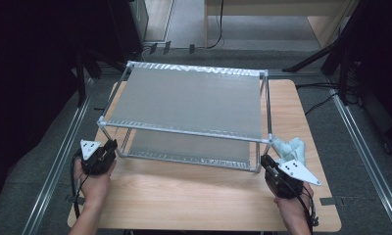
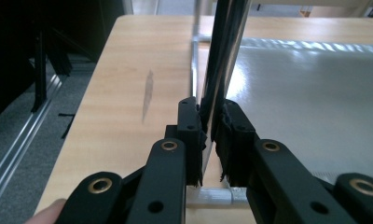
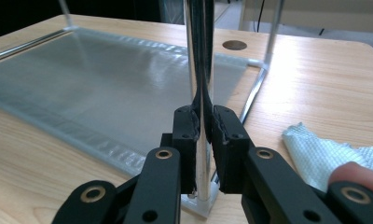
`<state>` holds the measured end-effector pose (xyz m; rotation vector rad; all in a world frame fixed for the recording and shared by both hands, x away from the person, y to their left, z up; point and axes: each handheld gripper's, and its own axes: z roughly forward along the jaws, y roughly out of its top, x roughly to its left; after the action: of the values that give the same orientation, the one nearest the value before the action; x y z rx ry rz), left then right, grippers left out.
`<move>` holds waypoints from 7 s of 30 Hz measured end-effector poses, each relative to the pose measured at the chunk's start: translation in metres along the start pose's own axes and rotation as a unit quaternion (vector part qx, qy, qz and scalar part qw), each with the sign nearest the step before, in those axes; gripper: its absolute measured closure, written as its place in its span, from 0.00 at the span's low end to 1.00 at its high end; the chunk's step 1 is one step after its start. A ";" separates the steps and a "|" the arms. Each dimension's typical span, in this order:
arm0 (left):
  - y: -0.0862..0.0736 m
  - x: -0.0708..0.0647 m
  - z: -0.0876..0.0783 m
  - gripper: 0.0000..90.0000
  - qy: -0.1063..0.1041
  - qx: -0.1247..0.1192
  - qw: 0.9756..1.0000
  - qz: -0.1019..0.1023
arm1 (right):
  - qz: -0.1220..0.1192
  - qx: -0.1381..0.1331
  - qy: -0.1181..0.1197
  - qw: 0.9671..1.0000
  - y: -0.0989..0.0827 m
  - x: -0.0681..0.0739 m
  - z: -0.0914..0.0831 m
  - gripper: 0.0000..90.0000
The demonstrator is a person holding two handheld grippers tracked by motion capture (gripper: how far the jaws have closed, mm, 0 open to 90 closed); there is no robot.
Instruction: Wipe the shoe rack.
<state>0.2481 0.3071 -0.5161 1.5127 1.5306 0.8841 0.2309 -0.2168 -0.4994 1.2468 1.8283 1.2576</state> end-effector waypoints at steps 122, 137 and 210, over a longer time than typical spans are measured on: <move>-0.059 -0.059 -0.099 0.86 -0.205 -0.069 0.973 0.084 | -0.063 0.111 -0.063 0.990 -0.027 -0.009 0.040 0.89; -0.059 -0.065 -0.098 0.89 -0.210 -0.060 0.972 0.083 | -0.025 0.120 -0.062 0.990 -0.033 -0.001 0.046 0.87; -0.066 -0.113 -0.110 0.89 -0.306 -0.049 0.940 0.144 | -0.140 0.146 0.207 0.957 -0.053 0.193 0.033 0.82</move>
<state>0.1175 0.1974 -0.5200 1.7507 0.8167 0.5525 0.1645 -0.0328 -0.5533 0.8599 2.4672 1.1811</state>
